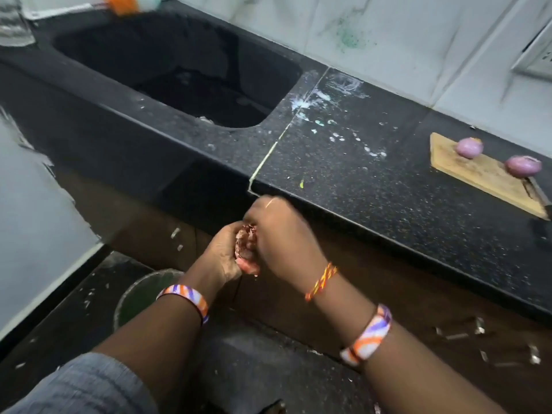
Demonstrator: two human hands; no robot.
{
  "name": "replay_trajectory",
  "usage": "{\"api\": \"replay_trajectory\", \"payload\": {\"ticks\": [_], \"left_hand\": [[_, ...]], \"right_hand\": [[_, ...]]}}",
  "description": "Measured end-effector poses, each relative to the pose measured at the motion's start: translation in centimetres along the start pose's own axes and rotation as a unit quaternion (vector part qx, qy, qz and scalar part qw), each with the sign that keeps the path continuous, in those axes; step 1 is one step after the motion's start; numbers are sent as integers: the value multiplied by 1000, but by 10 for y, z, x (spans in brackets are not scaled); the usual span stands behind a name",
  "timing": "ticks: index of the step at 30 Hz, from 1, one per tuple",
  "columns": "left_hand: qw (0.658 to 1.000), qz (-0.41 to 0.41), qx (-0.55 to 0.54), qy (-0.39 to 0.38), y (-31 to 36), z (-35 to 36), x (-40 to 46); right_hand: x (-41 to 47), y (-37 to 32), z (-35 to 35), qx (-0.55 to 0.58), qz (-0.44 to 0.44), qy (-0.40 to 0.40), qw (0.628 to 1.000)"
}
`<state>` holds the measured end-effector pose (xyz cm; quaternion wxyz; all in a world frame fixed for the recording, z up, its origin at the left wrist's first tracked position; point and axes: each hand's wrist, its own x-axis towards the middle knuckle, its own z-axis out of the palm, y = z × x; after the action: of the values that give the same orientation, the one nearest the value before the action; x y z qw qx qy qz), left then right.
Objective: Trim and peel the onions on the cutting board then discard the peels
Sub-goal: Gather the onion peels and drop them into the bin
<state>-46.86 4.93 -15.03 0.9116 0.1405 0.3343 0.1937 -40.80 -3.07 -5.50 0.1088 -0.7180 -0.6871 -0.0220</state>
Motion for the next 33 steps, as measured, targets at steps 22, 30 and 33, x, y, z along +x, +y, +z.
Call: {"api": "replay_trajectory", "payload": {"ticks": [22, 30, 33], "left_hand": [[925, 167, -180, 290, 45, -181, -3], [885, 139, -15, 444, 53, -217, 1], [896, 180, 13, 405, 59, -211, 0]], "right_hand": [[-30, -17, 133, 281, 75, -106, 951], [5, -30, 169, 325, 157, -115, 925], [15, -35, 180, 343, 187, -112, 914]]}}
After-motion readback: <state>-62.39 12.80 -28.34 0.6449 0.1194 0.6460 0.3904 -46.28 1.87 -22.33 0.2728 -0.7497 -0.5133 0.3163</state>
